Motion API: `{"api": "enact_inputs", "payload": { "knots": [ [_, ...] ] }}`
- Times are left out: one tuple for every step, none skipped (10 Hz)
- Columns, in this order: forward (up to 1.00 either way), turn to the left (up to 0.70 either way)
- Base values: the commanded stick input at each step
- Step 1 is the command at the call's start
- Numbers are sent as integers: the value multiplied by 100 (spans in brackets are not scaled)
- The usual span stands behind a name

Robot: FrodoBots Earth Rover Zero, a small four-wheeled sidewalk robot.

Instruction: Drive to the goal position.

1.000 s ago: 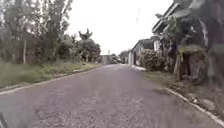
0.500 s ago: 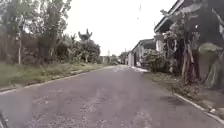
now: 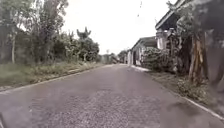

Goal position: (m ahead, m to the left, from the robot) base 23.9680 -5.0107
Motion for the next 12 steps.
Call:
{"api": "enact_inputs", "payload": {
  "knots": [
    [70, 4],
    [70, 4],
    [70, 4],
    [70, 4],
    [70, 4],
    [70, 4],
    [70, 4],
    [70, 4],
    [70, 4],
    [70, 4],
    [70, 4],
    [70, 4]
  ]
}}
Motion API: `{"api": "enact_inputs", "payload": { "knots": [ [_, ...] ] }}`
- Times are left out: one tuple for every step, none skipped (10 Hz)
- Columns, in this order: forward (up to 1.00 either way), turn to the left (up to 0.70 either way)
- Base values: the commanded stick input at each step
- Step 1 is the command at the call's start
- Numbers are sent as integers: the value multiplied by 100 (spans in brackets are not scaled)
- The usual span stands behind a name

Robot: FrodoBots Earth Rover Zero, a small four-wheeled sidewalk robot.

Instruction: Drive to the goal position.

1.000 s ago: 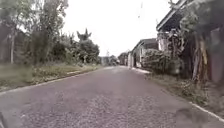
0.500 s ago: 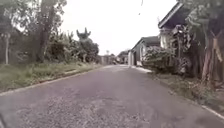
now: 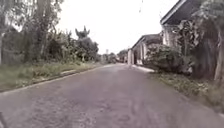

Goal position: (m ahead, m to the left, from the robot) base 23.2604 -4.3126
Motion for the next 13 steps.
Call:
{"api": "enact_inputs", "payload": {
  "knots": [
    [70, 4],
    [70, -6],
    [70, -22],
    [70, 4],
    [70, 4],
    [70, 4],
    [70, 4],
    [70, 4],
    [70, 4],
    [70, 4],
    [70, 4],
    [70, 4],
    [70, 4]
  ]
}}
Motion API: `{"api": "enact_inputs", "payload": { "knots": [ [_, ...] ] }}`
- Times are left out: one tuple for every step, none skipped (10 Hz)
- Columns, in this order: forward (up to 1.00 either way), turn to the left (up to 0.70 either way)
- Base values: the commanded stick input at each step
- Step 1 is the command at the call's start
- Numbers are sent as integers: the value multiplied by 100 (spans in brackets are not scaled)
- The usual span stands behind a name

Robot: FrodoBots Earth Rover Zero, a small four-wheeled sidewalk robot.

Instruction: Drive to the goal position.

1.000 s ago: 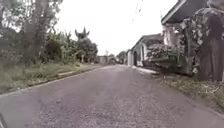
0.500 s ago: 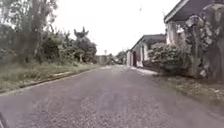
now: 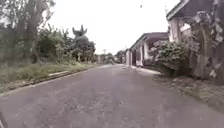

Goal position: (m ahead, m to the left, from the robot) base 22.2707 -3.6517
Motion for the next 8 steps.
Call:
{"api": "enact_inputs", "payload": {
  "knots": [
    [70, 4],
    [70, 4],
    [70, 4],
    [70, 4],
    [70, 4],
    [70, 4],
    [70, -4],
    [70, -31]
  ]
}}
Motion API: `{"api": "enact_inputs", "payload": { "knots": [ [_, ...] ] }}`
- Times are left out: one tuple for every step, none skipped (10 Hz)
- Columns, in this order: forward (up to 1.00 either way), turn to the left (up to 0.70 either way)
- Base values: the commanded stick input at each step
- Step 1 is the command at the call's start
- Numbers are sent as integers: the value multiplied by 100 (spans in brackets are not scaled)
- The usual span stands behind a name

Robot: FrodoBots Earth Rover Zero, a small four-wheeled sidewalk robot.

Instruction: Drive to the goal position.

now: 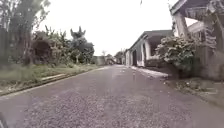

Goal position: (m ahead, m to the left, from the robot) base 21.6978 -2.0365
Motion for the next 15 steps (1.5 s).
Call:
{"api": "enact_inputs", "payload": {
  "knots": [
    [70, -24],
    [70, 3],
    [70, 4],
    [70, 4],
    [70, 4],
    [70, 4],
    [70, 4],
    [70, 4],
    [70, 4],
    [70, 4],
    [70, 4],
    [70, 4],
    [70, 4],
    [70, 4],
    [70, 4]
  ]
}}
